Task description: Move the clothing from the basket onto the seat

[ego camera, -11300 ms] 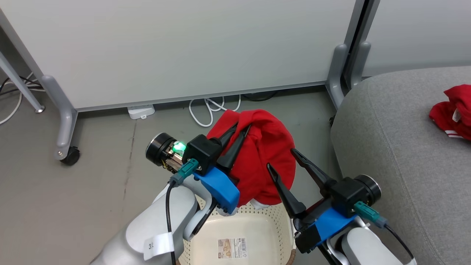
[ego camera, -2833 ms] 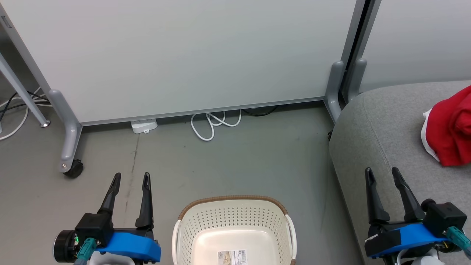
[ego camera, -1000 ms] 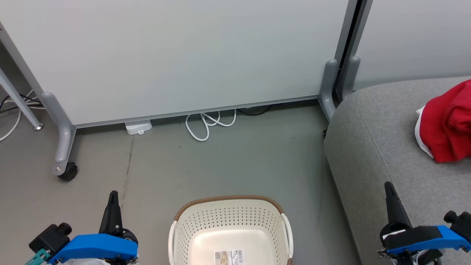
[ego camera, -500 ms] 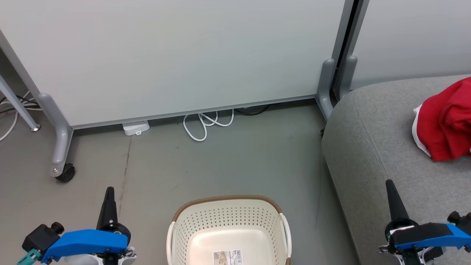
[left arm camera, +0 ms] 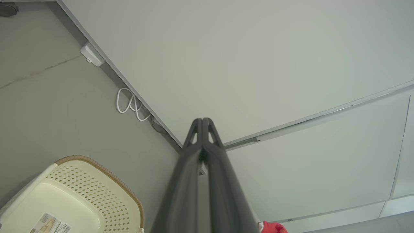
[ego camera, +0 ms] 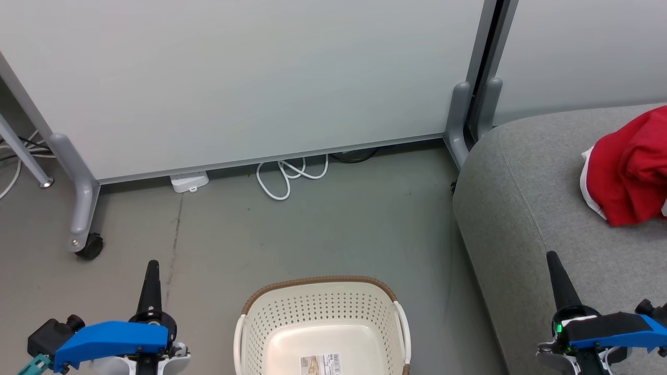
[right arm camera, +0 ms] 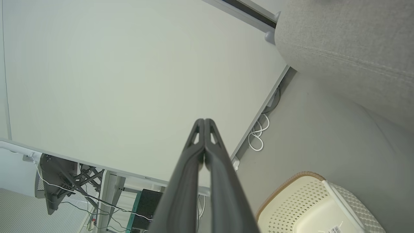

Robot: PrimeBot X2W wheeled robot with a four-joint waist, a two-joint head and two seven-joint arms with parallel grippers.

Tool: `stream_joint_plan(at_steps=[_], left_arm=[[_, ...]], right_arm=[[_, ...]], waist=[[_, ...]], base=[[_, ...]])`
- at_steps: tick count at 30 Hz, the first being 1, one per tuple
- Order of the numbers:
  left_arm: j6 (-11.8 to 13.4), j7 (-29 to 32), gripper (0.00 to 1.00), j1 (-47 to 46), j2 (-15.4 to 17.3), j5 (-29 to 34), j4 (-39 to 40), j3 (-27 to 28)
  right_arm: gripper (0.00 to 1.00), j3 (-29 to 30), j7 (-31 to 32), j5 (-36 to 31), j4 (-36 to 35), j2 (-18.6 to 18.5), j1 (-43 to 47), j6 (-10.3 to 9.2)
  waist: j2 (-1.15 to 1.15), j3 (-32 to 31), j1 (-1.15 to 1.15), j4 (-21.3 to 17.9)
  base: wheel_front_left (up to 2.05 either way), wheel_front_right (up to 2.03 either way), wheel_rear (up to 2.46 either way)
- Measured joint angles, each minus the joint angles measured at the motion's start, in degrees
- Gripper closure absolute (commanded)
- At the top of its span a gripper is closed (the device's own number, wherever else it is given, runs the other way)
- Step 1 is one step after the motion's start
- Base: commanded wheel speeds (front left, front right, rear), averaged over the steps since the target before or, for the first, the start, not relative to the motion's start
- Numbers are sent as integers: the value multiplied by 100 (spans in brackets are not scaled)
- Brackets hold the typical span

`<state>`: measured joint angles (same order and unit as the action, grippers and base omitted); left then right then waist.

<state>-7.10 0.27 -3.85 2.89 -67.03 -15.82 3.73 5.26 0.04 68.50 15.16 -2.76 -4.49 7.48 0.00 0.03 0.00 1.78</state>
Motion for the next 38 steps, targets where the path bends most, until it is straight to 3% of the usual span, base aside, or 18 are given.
stream_joint_plan(at_steps=[38], left_arm=[[-2, 469, 100, -143, 0, -1876, 118, 202]], right_arm=[[100, 89, 492, 1751, -77, -1, -114, 0]], waist=[[0, 10, 0, -124]], base=[[0, 0, 0]])
